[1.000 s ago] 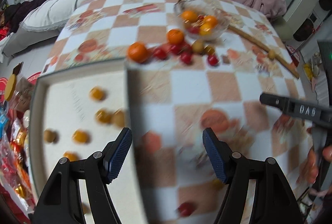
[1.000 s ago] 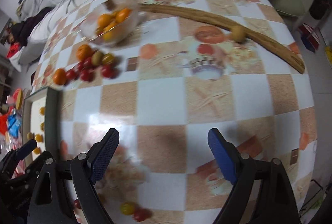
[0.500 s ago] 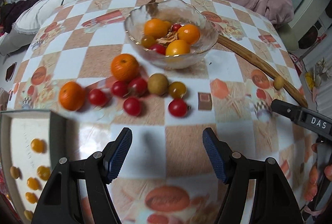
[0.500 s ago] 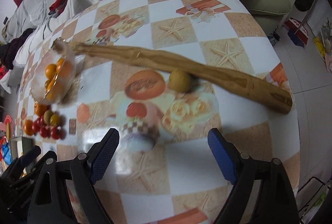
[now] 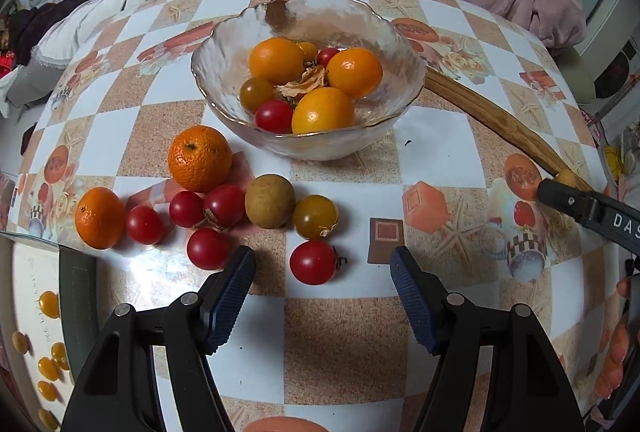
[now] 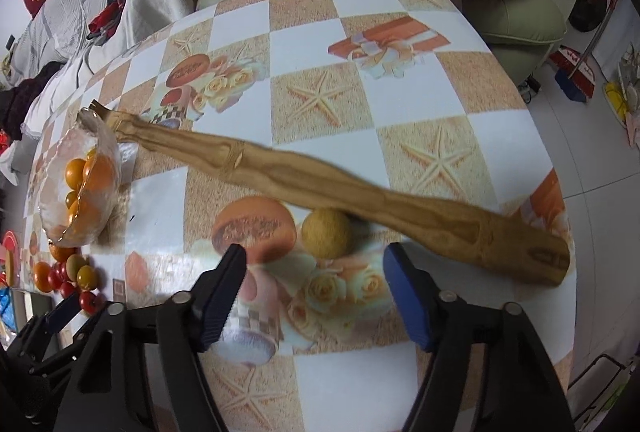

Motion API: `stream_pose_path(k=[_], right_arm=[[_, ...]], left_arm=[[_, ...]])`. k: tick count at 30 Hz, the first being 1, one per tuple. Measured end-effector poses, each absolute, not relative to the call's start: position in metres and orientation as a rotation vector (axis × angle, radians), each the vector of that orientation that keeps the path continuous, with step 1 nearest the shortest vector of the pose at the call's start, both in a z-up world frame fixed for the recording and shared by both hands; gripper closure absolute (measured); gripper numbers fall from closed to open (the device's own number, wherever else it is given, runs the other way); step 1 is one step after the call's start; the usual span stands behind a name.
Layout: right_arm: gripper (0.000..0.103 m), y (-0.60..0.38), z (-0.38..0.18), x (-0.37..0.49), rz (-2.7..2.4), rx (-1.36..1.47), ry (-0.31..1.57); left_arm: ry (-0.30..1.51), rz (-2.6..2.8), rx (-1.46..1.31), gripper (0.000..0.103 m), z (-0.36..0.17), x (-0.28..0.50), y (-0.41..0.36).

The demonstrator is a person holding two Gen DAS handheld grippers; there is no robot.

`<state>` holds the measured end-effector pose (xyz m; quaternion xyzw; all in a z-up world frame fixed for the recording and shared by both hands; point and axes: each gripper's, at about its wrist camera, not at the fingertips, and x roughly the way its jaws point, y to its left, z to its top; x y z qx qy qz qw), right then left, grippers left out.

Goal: Organize fruits
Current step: 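Move both open grippers back over the fruits on the table, then grasp a red cherry tomato with the left gripper while the right grasps a brown fruit, then carry the red tomato and brown fruit over the white tray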

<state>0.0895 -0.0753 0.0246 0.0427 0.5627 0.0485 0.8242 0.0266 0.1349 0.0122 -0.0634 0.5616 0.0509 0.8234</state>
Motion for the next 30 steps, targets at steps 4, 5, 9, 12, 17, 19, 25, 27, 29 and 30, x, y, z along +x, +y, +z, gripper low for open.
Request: stream_pose_path(k=[4, 5, 9, 12, 17, 19, 25, 27, 29, 30], right_arm=[[0.069, -0.078, 0.027, 0.094, 0.102, 0.080, 1.186], [0.075, -0.078, 0.027, 0.095, 0.109, 0.080, 1.188], [0.075, -0.079, 0.028, 0.090, 0.141, 0.099, 1.197], [0.075, -0.076, 0.029, 0.081, 0.167, 0.108, 1.206], [0.075, -0.068, 0.030, 0.058, 0.222, 0.124, 1.233], [0.075, -0.064, 0.031, 0.047, 0.242, 0.132, 1.243], [0.075, -0.047, 0.036, 0.020, 0.292, 0.131, 1.266], [0.075, -0.039, 0.039, 0.013, 0.307, 0.128, 1.269], [0.075, -0.032, 0.040, 0.006, 0.319, 0.125, 1.274], [0.075, -0.028, 0.041, 0.003, 0.326, 0.123, 1.276]], left_arm=[[1.191, 0.127, -0.120, 0.059, 0.014, 0.027, 0.137], [1.189, 0.131, -0.120, 0.064, 0.015, 0.027, 0.138], [1.186, 0.119, -0.146, 0.079, 0.017, 0.025, 0.146], [1.187, 0.087, -0.161, 0.079, 0.018, 0.020, 0.145], [1.191, 0.039, -0.166, 0.079, 0.024, 0.003, 0.144], [1.192, 0.030, -0.173, 0.079, 0.028, -0.005, 0.145], [1.187, 0.001, -0.186, 0.079, 0.040, -0.028, 0.154], [1.186, 0.000, -0.190, 0.079, 0.044, -0.036, 0.160], [1.187, 0.005, -0.197, 0.079, 0.047, -0.045, 0.167], [1.186, 0.008, -0.201, 0.079, 0.048, -0.048, 0.171]])
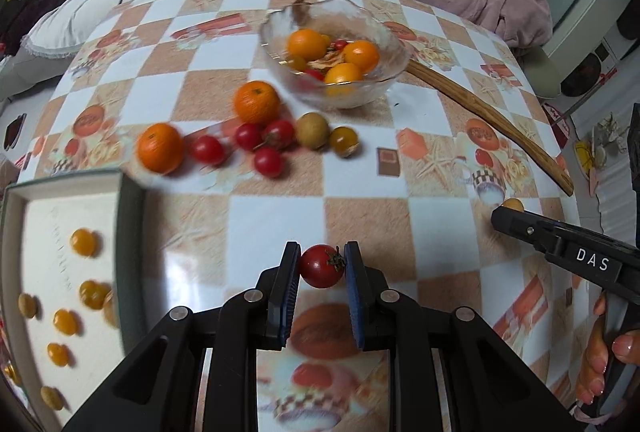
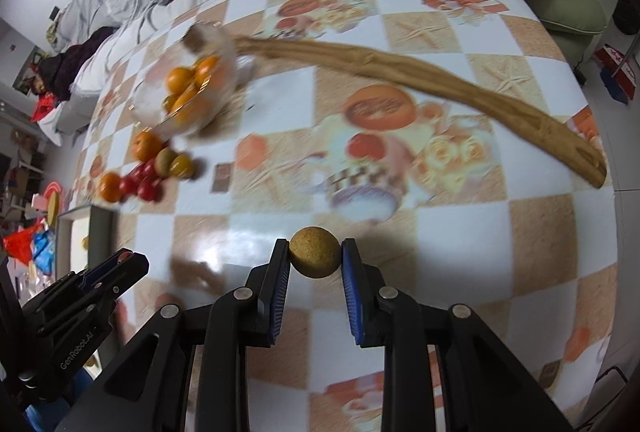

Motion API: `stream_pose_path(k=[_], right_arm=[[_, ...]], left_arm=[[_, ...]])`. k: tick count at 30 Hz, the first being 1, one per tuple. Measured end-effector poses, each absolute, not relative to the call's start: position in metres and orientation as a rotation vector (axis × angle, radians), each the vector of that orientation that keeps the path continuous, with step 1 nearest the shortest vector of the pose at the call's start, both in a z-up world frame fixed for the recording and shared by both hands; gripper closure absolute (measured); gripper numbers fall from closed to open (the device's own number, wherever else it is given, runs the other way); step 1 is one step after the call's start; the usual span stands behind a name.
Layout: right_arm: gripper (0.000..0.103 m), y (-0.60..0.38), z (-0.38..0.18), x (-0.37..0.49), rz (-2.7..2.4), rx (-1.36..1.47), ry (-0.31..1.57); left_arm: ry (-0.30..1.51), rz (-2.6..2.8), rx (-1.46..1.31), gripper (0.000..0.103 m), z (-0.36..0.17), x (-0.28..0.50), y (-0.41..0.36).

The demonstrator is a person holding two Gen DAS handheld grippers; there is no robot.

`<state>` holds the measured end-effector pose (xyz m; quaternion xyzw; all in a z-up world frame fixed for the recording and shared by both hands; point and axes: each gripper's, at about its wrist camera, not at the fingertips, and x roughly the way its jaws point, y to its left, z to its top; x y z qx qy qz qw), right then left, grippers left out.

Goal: Organize fruits
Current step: 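Carry the red tomato and brown fruit over the white tray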

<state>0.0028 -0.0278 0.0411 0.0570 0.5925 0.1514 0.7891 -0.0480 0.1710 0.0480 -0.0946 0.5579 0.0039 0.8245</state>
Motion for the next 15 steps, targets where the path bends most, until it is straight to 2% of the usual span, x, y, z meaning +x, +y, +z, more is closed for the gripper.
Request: stream_pose_path(k=[15], right_arm=[[0.075, 0.065, 0.058, -0.039, 0.481, 0.029, 1.288]], left_arm=[[1.148, 0.111, -0.275, 0.079, 0.069, -0.108, 0.246]])
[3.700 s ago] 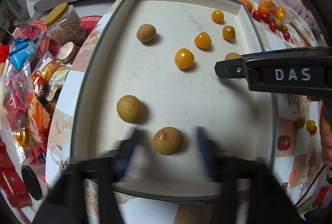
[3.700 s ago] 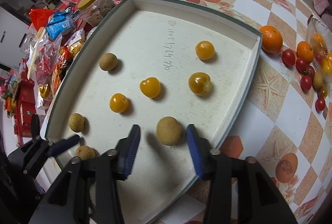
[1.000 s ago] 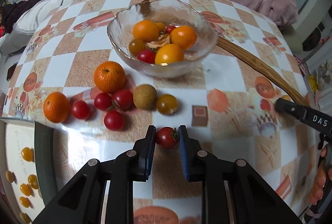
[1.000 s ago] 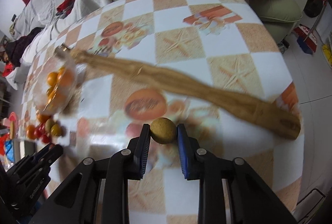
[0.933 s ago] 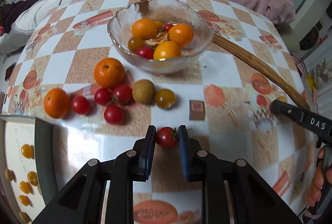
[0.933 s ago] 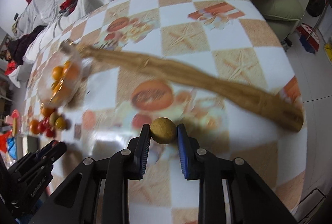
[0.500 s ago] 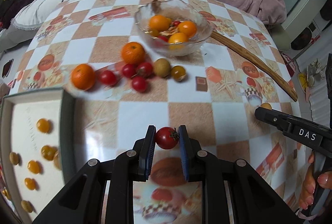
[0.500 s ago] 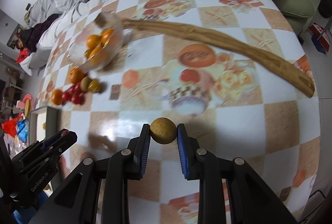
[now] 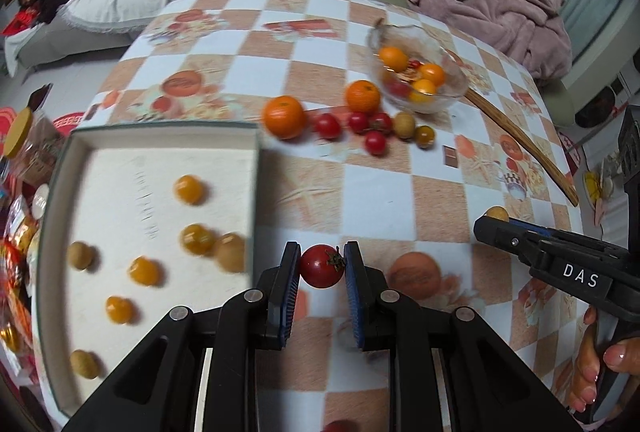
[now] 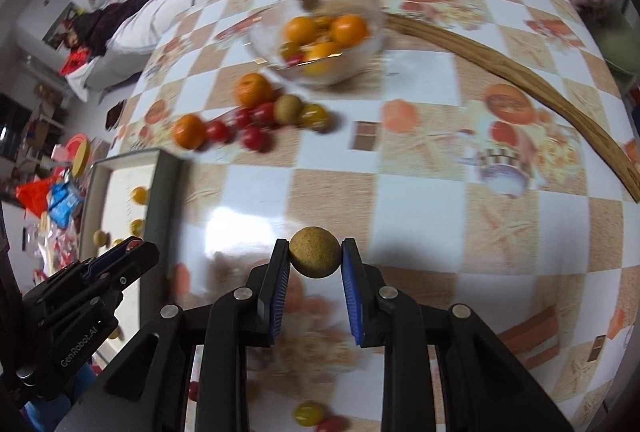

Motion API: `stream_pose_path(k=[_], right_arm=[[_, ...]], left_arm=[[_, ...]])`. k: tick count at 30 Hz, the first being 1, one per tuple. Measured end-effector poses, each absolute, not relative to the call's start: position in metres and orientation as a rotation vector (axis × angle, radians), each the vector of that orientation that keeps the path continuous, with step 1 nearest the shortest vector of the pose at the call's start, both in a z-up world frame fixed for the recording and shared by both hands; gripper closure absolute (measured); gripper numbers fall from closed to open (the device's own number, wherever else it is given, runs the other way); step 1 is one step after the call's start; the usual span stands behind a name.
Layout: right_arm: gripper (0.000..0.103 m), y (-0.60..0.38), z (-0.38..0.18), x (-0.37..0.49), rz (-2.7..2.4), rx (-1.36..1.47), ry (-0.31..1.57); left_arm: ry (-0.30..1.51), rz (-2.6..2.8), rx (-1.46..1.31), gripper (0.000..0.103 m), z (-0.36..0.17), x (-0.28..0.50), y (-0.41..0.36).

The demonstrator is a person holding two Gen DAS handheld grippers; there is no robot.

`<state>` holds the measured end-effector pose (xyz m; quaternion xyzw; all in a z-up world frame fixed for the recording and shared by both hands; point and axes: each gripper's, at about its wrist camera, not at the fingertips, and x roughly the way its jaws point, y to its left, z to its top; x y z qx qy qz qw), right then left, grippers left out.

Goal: Organize fruits
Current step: 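Carry the red tomato and brown fruit over the white tray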

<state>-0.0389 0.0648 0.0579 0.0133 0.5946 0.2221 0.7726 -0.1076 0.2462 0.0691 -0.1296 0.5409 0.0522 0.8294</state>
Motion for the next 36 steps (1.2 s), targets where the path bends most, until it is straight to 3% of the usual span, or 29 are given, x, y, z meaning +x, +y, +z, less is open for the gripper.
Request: stream_pose_path(k=[19, 36], right_arm=[[0.075, 0.185, 0.066, -0.083, 0.702, -0.089, 1.303], [0.075, 0.264, 0.034, -0.124, 0.829, -0.323, 1.348]], left_arm=[[1.162, 0.345, -0.347, 0.079, 0.062, -0.199, 0.347], [1.217, 0.432, -0.347, 0.079, 0.025, -0.193, 0.407]])
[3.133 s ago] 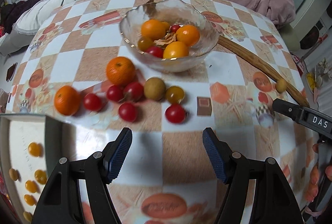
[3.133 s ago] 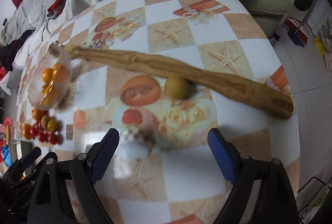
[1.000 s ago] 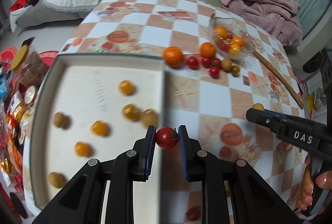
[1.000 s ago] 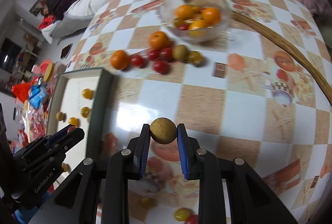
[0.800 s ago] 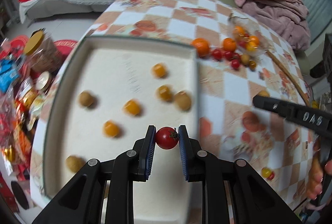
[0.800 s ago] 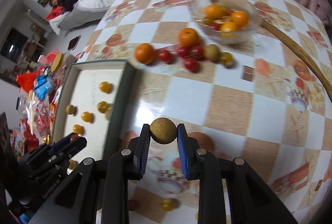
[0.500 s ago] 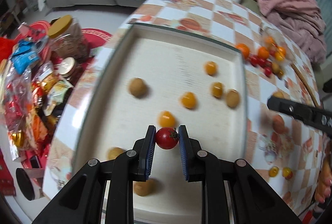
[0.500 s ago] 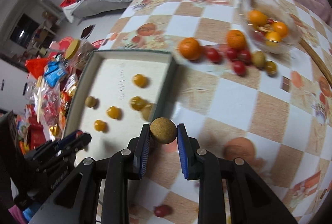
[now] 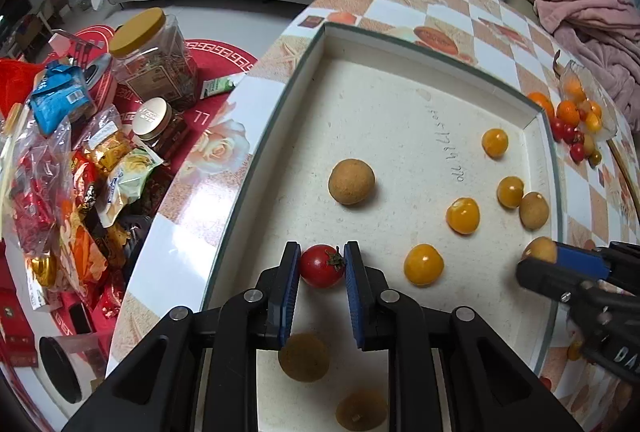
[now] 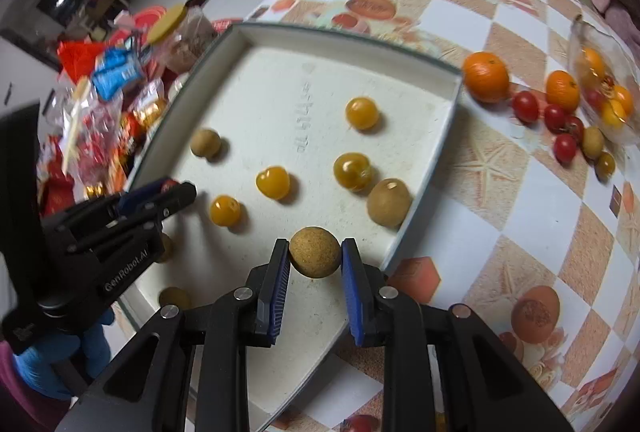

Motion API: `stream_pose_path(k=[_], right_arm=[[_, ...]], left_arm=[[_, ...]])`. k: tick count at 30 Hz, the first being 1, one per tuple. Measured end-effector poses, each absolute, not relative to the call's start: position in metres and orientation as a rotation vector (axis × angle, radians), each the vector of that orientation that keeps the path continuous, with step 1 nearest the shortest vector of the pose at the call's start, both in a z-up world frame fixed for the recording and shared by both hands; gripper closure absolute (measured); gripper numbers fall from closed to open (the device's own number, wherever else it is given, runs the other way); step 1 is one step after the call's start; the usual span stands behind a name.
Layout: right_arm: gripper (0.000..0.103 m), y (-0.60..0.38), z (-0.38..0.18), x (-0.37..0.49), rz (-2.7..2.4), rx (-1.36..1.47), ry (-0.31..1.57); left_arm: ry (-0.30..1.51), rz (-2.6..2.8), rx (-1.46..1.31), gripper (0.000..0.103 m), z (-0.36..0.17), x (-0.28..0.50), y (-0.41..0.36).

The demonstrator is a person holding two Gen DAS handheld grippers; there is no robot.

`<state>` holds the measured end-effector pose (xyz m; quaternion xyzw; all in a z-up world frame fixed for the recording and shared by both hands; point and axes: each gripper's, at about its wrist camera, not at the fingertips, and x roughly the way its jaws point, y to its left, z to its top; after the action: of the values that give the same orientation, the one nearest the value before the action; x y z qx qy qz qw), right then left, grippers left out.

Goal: Organize fruits
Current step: 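Carry the red tomato and brown fruit over the white tray, then open the left gripper to drop the red tomato while the right releases the brown fruit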

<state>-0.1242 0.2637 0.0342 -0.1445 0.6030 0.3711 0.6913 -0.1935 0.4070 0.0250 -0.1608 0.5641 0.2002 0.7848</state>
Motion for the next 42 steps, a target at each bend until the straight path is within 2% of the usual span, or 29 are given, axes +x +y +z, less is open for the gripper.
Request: stream_pose_path(k=[8, 9, 11, 12, 14, 18, 23, 25, 32, 35, 36, 42], right_arm=[[0.074, 0.279, 0.022, -0.140, 0.866, -0.486, 1.294], [0.074, 0.281, 0.022, -0.143, 0.876, -0.506, 1.287], [0.074, 0.285, 0.020, -0.149, 0.890, -0.552, 1.270], [0.073, 0.286, 0.020, -0.151, 0.896, -0.573, 1.256], [0.068, 0.289, 0.020, -0.157, 0.914, -0.613, 1.235], [0.040, 0.292, 0.018, -0.166, 0.938, -0.669, 1.211], [0.033, 0.287, 0.024, -0.170, 0.960, -0.659, 1.196], [0.024, 0.285, 0.032, -0.172, 0.970, -0.651, 1.174], [0.018, 0.260, 0.058, -0.169, 0.976, -0.565, 1.146], [0.008, 0.244, 0.060, -0.162, 0.966, -0.490, 1.178], [0.000, 0.237, 0.060, -0.159, 0.957, -0.459, 1.192], [0.000, 0.180, 0.058, -0.143, 0.814, -0.343, 1.240]], left_arm=[[1.226, 0.416, -0.318, 0.078, 0.023, -0.191, 0.405], [1.231, 0.420, -0.311, 0.073, 0.023, -0.190, 0.406], [1.236, 0.435, -0.296, 0.047, 0.024, -0.190, 0.408], [1.225, 0.418, -0.313, 0.044, 0.024, -0.191, 0.408], [1.229, 0.422, -0.290, 0.044, 0.024, -0.191, 0.406], [1.238, 0.421, -0.286, 0.044, 0.022, -0.192, 0.405], [1.239, 0.429, -0.281, 0.044, 0.023, -0.192, 0.406], [1.233, 0.431, -0.290, 0.044, 0.025, -0.193, 0.406], [1.204, 0.403, -0.274, 0.044, 0.040, -0.190, 0.396], [1.206, 0.362, -0.277, 0.044, 0.046, -0.187, 0.386], [1.208, 0.354, -0.275, 0.044, 0.047, -0.186, 0.384], [1.206, 0.271, -0.242, 0.044, 0.056, -0.178, 0.352]])
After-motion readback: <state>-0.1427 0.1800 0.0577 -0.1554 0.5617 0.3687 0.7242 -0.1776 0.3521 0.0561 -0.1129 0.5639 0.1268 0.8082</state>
